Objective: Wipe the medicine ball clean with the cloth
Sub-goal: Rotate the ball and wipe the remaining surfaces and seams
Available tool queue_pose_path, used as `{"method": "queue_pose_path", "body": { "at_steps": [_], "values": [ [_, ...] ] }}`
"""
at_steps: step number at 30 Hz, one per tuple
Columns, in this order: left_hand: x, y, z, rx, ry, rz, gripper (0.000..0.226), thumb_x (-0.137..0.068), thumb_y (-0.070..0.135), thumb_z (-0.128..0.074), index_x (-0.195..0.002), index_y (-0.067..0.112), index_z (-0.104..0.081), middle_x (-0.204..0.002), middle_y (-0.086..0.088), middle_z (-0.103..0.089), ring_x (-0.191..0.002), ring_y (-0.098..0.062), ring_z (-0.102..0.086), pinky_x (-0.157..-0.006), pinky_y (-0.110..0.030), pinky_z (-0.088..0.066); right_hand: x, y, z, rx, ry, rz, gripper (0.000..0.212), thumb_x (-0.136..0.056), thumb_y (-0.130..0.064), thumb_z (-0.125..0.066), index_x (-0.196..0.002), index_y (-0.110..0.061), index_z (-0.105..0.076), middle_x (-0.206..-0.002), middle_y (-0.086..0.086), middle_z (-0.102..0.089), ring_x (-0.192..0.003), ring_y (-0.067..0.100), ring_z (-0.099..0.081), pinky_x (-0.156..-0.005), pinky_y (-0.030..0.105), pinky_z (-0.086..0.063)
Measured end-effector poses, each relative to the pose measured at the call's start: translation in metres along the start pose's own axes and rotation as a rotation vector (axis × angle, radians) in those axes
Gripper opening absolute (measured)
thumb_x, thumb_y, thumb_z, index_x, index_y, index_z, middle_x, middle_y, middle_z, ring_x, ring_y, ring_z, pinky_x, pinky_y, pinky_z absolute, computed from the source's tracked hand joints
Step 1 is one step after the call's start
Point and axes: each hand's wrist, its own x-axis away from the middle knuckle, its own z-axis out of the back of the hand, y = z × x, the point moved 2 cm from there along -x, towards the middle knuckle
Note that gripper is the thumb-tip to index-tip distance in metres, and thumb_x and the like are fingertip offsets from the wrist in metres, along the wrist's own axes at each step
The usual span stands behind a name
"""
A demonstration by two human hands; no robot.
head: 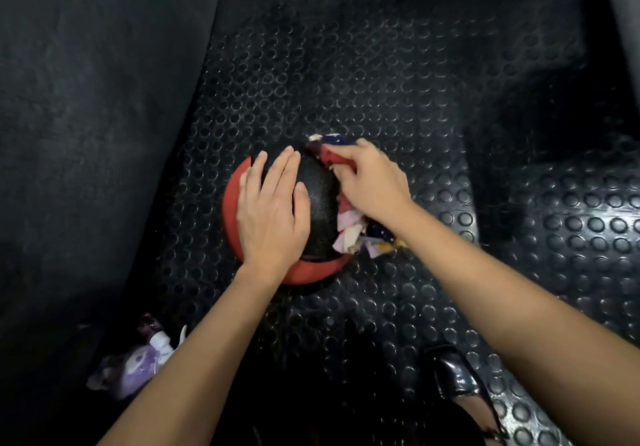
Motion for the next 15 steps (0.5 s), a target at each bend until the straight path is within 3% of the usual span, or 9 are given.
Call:
{"method": "queue_pose_path", "body": {
  "at_steps": [2,6,8,10,15],
  "values": [
    [0.000,0.005,0.000,0.003,-0.009,0.035,0.047,-0.095,0.028,-0.033,-0.134,0.012,-0.054,-0.140,0.001,-0.052,-0.136,-0.025,-0.038,-0.114,-0.043,-0.025,-0.021,0.029,-0.005,-0.102,-0.085,-0.201,0.035,-0.093,-0.021,-0.047,-0.119,-0.041,-0.061,-0.113,-0.004,-0.062,-0.104,0.021,-0.059,-0.088,0.034,-0.047],
    [-0.006,0.011,-0.002,-0.009,-0.001,0.075,0.048,-0.094,0.031,-0.032,-0.133,0.016,-0.055,-0.139,0.004,-0.053,-0.136,-0.024,-0.039,-0.113,-0.047,-0.024,0.001,0.070,-0.028,-0.482,-0.079,-0.480,0.027,-0.090,-0.011,-0.052,-0.085,-0.030,-0.071,-0.079,-0.003,-0.069,-0.078,0.019,-0.064,-0.085,0.045,-0.054],
    [-0.011,0.011,-0.004,-0.038,0.000,0.119,0.048,-0.093,0.032,-0.031,-0.133,0.017,-0.055,-0.139,0.005,-0.052,-0.135,-0.023,-0.039,-0.113,-0.051,-0.023,0.026,0.071,-0.042,-0.508,-0.010,-0.481,0.025,-0.087,-0.024,-0.048,-0.097,-0.026,-0.071,-0.088,0.000,-0.069,-0.084,0.021,-0.065,-0.087,0.047,-0.052],
    [-0.017,0.013,-0.005,-0.053,-0.010,0.187,0.049,-0.093,0.034,-0.030,-0.133,0.018,-0.055,-0.140,0.007,-0.052,-0.136,-0.022,-0.039,-0.112,-0.051,-0.021,0.047,0.059,-0.050,-0.505,0.089,-0.479,0.040,-0.086,-0.033,-0.043,-0.120,-0.025,-0.063,-0.111,0.006,-0.063,-0.103,0.025,-0.061,-0.094,0.045,-0.047],
    [-0.041,0.023,-0.006,0.070,-0.080,0.433,0.042,-0.098,0.029,-0.040,-0.138,0.021,-0.049,-0.144,0.006,-0.047,-0.141,-0.018,-0.027,-0.115,-0.049,-0.009,0.077,0.032,-0.044,-0.539,0.208,-0.421,0.039,-0.097,-0.018,-0.045,-0.136,-0.021,-0.051,-0.119,0.007,-0.048,-0.111,0.018,-0.048,-0.102,0.031,-0.035]
  ]
}}
